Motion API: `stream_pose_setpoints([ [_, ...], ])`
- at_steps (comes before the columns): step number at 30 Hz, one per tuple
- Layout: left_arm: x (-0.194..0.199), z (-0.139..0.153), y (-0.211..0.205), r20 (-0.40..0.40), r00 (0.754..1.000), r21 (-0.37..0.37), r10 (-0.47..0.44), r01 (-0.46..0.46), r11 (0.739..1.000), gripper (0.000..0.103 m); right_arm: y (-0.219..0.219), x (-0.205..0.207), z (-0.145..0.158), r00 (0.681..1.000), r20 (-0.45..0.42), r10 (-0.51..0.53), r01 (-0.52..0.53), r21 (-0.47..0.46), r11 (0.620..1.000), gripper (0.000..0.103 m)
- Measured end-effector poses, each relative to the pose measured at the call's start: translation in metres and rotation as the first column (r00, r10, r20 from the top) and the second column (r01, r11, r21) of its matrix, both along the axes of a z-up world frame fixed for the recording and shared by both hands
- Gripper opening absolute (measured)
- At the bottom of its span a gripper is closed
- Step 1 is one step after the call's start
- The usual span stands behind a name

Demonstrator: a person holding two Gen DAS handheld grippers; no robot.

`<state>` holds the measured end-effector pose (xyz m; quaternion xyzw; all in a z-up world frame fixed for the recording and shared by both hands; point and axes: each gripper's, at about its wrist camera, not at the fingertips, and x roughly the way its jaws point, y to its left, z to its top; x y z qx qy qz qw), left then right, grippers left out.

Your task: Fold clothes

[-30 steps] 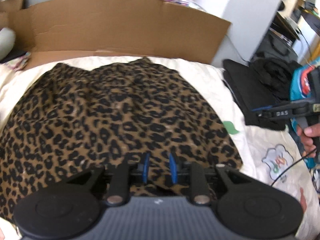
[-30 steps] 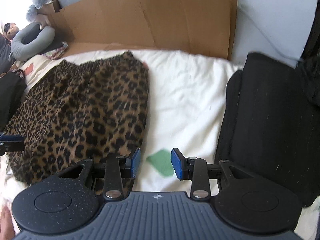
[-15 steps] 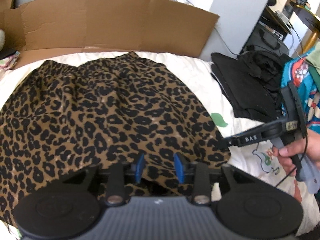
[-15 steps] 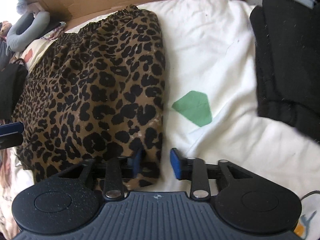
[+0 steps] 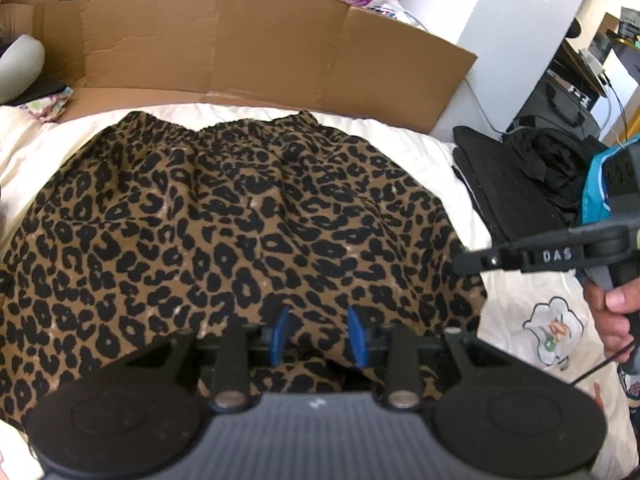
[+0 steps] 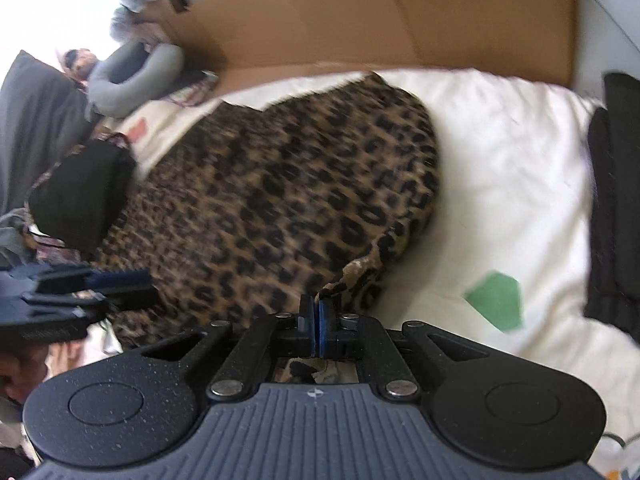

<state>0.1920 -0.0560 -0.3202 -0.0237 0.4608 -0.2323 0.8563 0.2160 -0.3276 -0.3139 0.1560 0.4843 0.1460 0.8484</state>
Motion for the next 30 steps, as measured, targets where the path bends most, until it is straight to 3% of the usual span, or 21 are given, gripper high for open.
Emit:
stream_pose_setpoints([
  [13,0.007,-0.002,0.013,-0.006,0.997,0.006,0.071,-0.071,0.997,0.035,0.055,0.033,0.0,0.998,0.049,0.051,-0.052,0.041,0.998,0.0],
  [22,0.009,-0.009,0.023,-0.036,0.994,0.016,0.104,-0.103,0.995,0.034,0.079,0.047,-0.033,0.997,0.03,0.073,-0.072,-0.028,0.997,0.004],
  [24,0.008,-0.009,0.022,-0.038,0.994,0.014,0.101,-0.1,0.995,0.034,0.078,0.05,-0.04,0.997,0.003,0.076,-0.076,-0.027,0.997,0.014],
  [25,0.008,-0.009,0.021,-0.042,0.994,0.014,0.096,-0.096,0.995,0.034,0.078,0.051,-0.043,0.997,-0.006,0.075,-0.076,-0.029,0.997,0.022],
  [26,0.008,-0.009,0.02,-0.047,0.995,0.014,0.092,-0.091,0.996,0.034,0.078,0.051,-0.045,0.997,-0.011,0.073,-0.074,-0.028,0.997,0.037],
  [27,0.007,-0.01,0.019,-0.051,0.995,0.019,0.085,-0.085,0.996,0.034,0.078,0.051,-0.047,0.997,-0.018,0.072,-0.073,-0.021,0.997,0.043],
  [30,0.004,-0.014,0.016,-0.068,0.995,0.048,0.068,-0.065,0.997,0.034,0.08,0.051,-0.055,0.998,-0.035,0.059,-0.06,-0.016,0.998,0.044],
])
